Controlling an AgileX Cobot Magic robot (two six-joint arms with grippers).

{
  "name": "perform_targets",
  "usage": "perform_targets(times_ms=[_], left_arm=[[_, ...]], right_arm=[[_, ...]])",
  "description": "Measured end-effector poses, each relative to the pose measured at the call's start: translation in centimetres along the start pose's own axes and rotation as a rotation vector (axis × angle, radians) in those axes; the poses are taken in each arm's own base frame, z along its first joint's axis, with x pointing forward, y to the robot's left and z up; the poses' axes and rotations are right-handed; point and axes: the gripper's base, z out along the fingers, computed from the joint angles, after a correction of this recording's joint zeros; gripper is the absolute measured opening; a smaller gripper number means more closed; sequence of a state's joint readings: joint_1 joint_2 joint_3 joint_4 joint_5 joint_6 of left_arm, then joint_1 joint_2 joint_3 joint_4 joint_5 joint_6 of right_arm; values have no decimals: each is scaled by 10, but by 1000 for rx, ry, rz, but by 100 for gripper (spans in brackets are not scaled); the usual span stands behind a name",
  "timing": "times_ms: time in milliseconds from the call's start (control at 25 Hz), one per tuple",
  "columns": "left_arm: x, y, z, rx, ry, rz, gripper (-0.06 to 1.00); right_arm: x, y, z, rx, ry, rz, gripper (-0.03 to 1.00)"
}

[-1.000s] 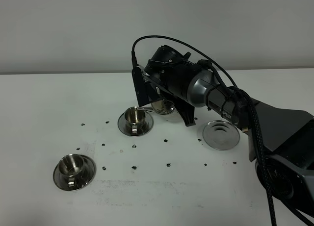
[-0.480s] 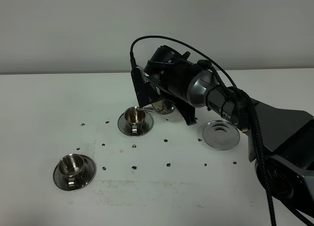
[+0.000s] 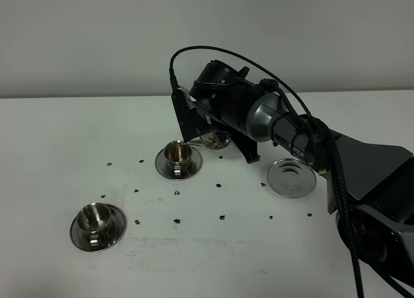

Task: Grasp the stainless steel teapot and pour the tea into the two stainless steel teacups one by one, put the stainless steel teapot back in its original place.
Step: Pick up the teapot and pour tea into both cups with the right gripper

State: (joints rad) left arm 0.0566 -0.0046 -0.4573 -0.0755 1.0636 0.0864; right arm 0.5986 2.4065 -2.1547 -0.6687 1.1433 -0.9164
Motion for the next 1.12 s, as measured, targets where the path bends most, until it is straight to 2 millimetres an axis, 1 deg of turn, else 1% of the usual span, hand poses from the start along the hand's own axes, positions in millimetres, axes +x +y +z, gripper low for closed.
perform_targets(times_ms=[1120], left_arm=[[0, 1, 0, -15, 1, 4, 31]], right_arm=[[0, -2, -1, 26, 10, -46, 17]])
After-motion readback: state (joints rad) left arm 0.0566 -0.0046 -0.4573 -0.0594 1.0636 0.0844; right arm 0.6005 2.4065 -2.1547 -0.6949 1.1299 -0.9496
